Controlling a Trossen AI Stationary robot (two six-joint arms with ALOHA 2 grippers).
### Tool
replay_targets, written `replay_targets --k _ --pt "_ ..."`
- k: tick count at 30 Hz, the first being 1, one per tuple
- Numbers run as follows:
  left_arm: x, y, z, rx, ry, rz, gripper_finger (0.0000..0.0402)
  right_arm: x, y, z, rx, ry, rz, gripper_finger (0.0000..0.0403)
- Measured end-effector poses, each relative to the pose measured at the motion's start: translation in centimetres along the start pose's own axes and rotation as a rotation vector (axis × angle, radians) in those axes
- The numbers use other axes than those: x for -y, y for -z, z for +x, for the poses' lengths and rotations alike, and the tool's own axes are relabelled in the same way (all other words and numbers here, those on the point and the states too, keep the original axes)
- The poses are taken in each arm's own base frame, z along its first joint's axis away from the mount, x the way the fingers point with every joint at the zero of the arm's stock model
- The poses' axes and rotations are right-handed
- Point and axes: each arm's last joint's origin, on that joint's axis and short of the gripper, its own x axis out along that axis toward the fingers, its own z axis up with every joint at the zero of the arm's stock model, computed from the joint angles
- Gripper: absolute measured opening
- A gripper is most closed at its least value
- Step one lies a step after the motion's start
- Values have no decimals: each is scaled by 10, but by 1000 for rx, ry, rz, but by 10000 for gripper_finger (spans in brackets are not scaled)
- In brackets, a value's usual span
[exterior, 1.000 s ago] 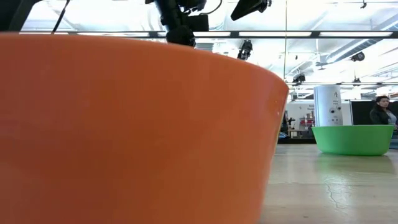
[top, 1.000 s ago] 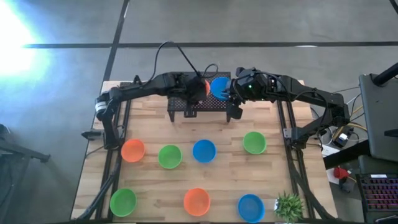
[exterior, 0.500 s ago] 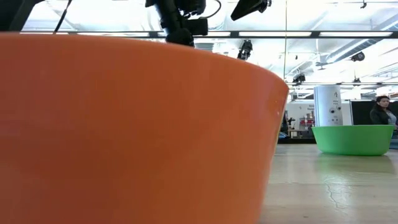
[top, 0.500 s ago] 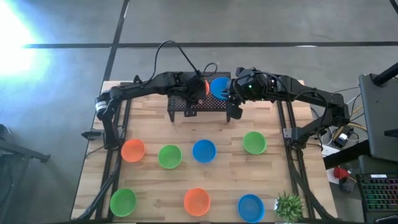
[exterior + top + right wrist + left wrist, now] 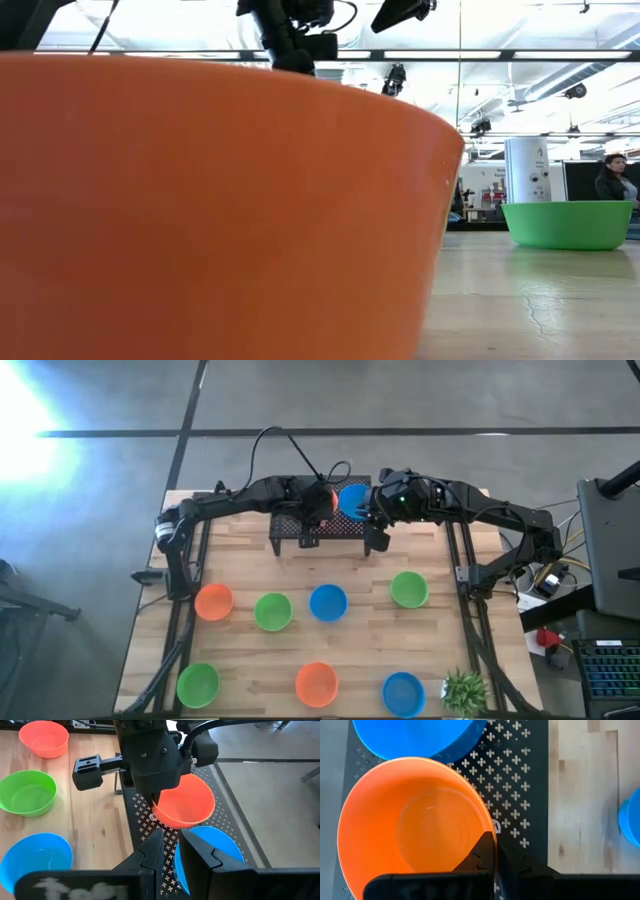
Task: Pick & Place Mini bowls
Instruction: Put the top orange bowl on the shelf, then put the top left green bowl on the shelf
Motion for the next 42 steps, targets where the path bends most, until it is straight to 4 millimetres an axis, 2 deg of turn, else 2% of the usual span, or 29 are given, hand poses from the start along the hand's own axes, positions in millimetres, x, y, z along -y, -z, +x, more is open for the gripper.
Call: replay_targets --k 9,20,25,35,42 --pt "0 0 2 4 -3 -5 10 0 0 0 0 0 0 57" --pt "0 0 2 1 -10 -10 52 0 0 0 0 0 0 57" --pt "0 0 1 -1 -19 -10 55 0 0 0 0 0 0 57" --pt "-5 -8 -15 31 -61 -41 55 0 0 0 -2 0 15 57" --pt "-5 -9 -34 -8 -44 -30 55 0 1 0 -6 -1 14 57"
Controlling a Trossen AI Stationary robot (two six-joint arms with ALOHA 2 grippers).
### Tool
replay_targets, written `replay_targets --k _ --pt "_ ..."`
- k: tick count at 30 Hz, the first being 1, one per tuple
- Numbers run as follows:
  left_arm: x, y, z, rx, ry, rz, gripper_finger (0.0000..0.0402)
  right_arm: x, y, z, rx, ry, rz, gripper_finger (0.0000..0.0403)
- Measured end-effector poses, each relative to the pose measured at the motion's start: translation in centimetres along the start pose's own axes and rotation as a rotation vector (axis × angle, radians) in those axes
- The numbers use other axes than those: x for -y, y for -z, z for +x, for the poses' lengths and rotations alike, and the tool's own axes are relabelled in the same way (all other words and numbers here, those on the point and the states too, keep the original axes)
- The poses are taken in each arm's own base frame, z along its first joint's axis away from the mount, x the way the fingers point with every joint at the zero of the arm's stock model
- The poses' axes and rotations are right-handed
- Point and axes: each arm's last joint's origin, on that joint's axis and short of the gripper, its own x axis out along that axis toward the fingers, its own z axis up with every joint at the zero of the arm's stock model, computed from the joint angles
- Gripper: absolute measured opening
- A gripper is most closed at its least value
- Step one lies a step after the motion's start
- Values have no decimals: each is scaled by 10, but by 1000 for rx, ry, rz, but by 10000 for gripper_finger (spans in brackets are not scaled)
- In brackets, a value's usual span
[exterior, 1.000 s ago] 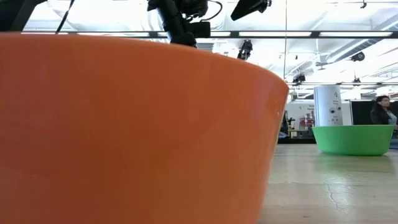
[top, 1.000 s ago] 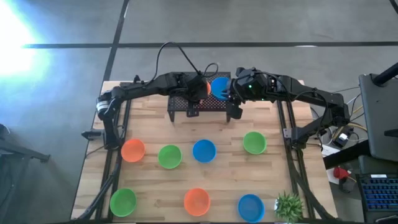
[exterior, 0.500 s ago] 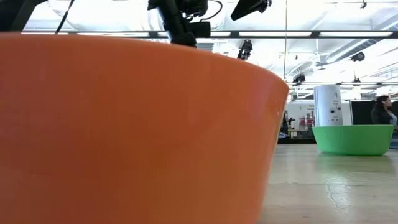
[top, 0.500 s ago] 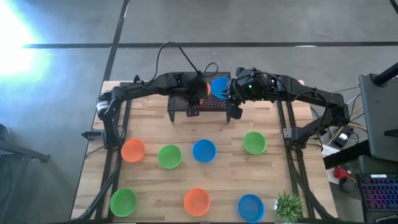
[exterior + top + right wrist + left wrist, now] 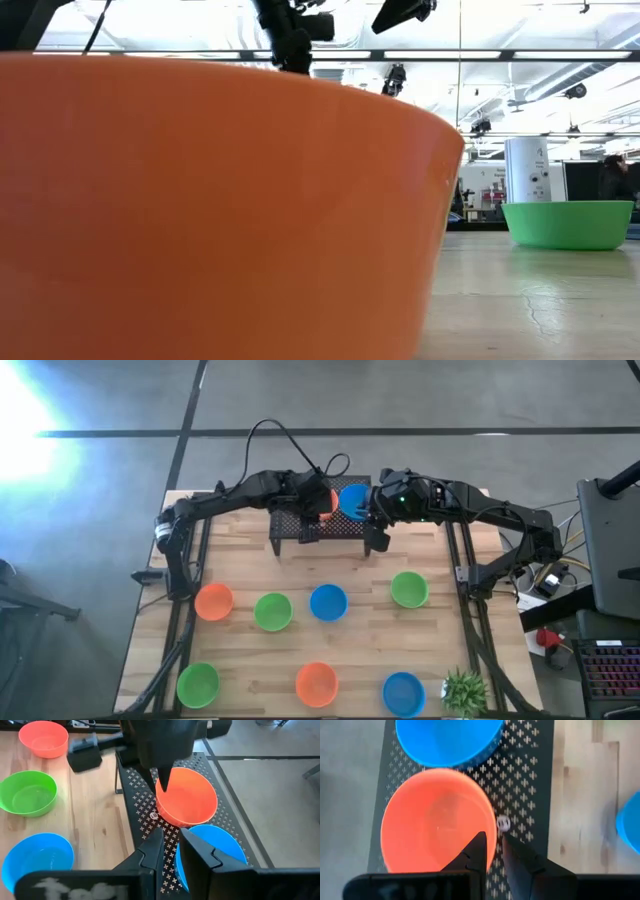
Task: Pick & Place Mini bowls
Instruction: Put the top left green bowl on the shelf
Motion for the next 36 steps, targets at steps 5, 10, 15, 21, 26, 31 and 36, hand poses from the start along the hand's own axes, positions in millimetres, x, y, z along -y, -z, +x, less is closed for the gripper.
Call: replay_targets --k 5,10,15,21,26,31,36 --pt "-4 3 -21 -64 -36 -41 55 0 0 0 0 0 -1 57" --pt "-4 11 -45 -51 -46 -82 55 0 0 0 0 0 -5 57" --pt "0 24 -73 -59 -38 -132 55 0 0 0 -1 0 -9 57" --pt "12 42 -105 -2 -30 -162 55 0 0 0 0 -3 -27 57" --pt "35 66 -118 -2 9 -135 55 0 0 0 0 -5 -26 57" --pt "70 99 -111 -26 70 -38 55 0 0 0 1 -10 -28 57" --pt "100 128 -94 25 123 21 55 0 0 0 1 -10 -27 57"
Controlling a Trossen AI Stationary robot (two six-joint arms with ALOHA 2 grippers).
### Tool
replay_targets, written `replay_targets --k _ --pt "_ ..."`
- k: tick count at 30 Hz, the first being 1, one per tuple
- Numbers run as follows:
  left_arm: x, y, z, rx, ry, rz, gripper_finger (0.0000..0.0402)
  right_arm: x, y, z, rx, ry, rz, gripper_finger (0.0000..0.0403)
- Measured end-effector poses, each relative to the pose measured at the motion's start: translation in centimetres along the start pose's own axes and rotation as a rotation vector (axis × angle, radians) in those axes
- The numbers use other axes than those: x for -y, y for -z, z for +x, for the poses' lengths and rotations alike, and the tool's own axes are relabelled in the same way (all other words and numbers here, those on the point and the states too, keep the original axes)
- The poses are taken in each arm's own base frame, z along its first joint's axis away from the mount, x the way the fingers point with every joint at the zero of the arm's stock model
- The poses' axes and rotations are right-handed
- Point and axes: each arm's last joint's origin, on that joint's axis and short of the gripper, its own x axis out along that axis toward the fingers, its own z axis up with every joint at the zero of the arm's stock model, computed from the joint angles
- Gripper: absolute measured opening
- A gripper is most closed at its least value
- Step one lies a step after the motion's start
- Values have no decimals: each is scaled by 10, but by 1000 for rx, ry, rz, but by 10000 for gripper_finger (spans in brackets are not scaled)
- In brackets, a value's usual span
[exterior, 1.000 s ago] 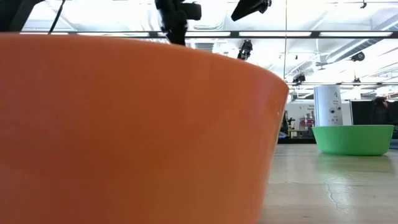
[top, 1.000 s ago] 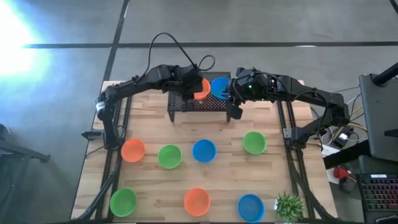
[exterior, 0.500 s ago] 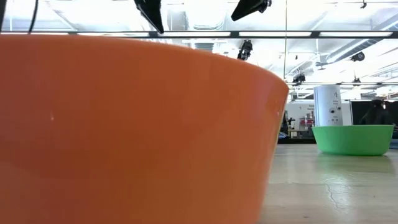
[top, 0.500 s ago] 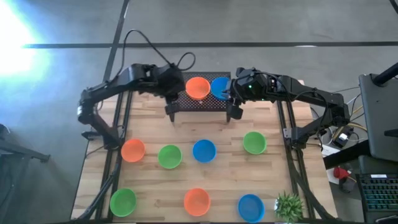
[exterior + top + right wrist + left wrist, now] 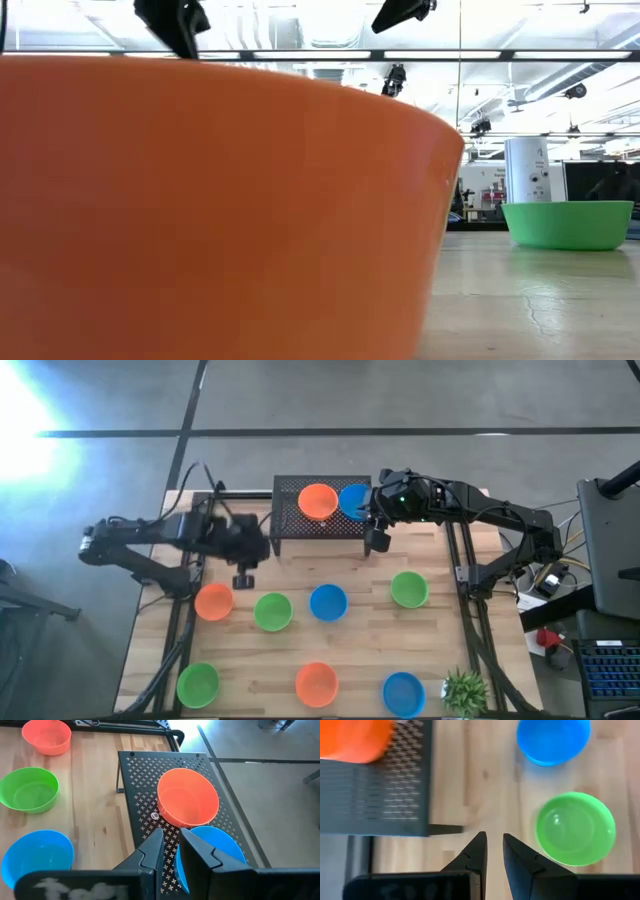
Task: Pick & Place Mini bowls
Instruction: Put the top left green bowl on the shelf
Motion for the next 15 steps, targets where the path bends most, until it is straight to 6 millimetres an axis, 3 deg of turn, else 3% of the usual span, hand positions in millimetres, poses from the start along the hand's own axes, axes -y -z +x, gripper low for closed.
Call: replay_targets --k 15 --pt "35 58 88 -35 170 -121 55 0 0 0 0 0 0 57"
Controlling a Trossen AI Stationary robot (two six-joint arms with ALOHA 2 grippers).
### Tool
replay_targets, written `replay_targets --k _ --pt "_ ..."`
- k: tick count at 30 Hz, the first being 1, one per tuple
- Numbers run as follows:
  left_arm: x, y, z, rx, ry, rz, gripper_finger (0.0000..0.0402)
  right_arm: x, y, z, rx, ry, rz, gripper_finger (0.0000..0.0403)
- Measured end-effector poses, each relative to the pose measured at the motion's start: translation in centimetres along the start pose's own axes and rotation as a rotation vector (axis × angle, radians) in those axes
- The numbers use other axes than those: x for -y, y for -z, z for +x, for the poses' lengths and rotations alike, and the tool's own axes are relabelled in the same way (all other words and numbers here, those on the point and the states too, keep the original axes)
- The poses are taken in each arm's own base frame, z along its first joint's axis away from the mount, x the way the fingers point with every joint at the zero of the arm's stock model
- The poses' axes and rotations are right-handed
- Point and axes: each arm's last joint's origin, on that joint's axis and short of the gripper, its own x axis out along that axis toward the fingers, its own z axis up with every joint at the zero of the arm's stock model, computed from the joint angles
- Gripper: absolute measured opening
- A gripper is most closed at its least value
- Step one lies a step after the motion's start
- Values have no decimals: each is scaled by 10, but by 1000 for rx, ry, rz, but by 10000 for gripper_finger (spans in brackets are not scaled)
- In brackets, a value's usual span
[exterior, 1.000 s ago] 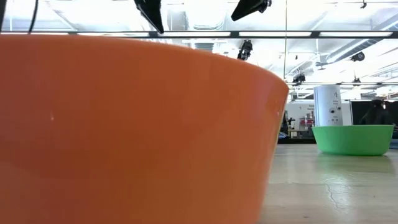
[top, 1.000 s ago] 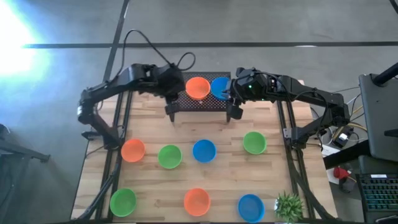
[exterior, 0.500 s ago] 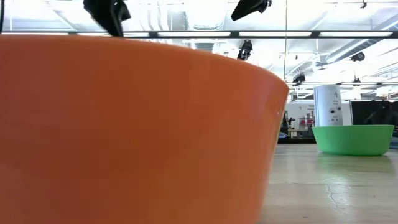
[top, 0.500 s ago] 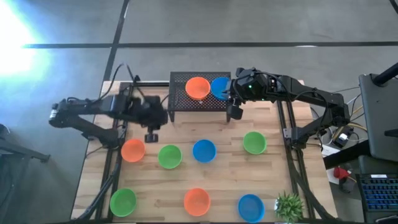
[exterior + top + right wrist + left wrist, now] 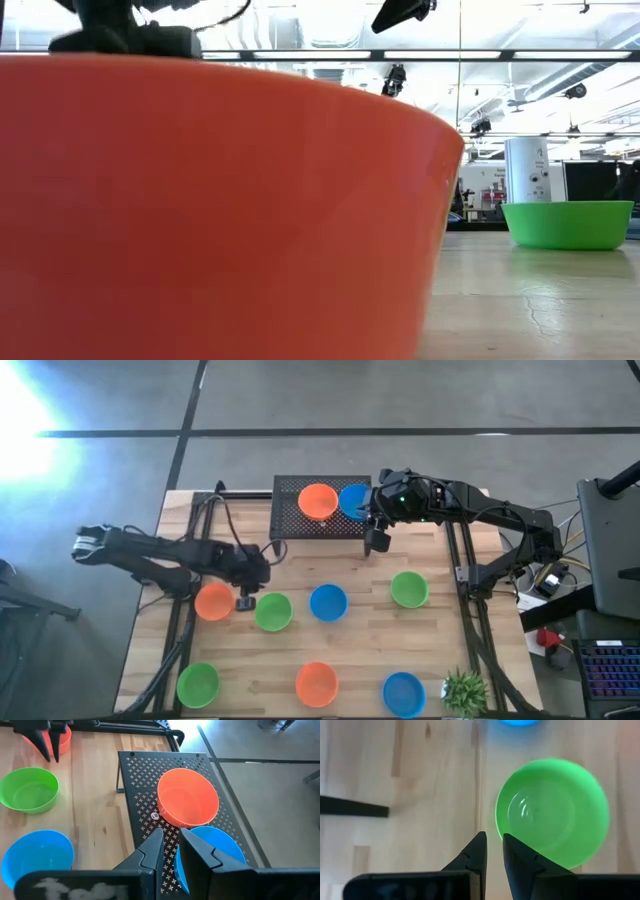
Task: Pick & Place Mini bowls
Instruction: Put the top left green bowl on the shelf
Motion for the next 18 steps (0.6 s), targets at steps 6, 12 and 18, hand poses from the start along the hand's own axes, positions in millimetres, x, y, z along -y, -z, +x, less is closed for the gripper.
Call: replay_targets --k 6,12,18 --pt "1 12 22 36 35 -54 55 0 0 0 0 0 -4 57" --pt "1 23 40 87 56 -82 55 0 0 0 0 0 -5 57" --pt "1 29 50 133 65 -117 55 0 0 0 0 0 -8 57"
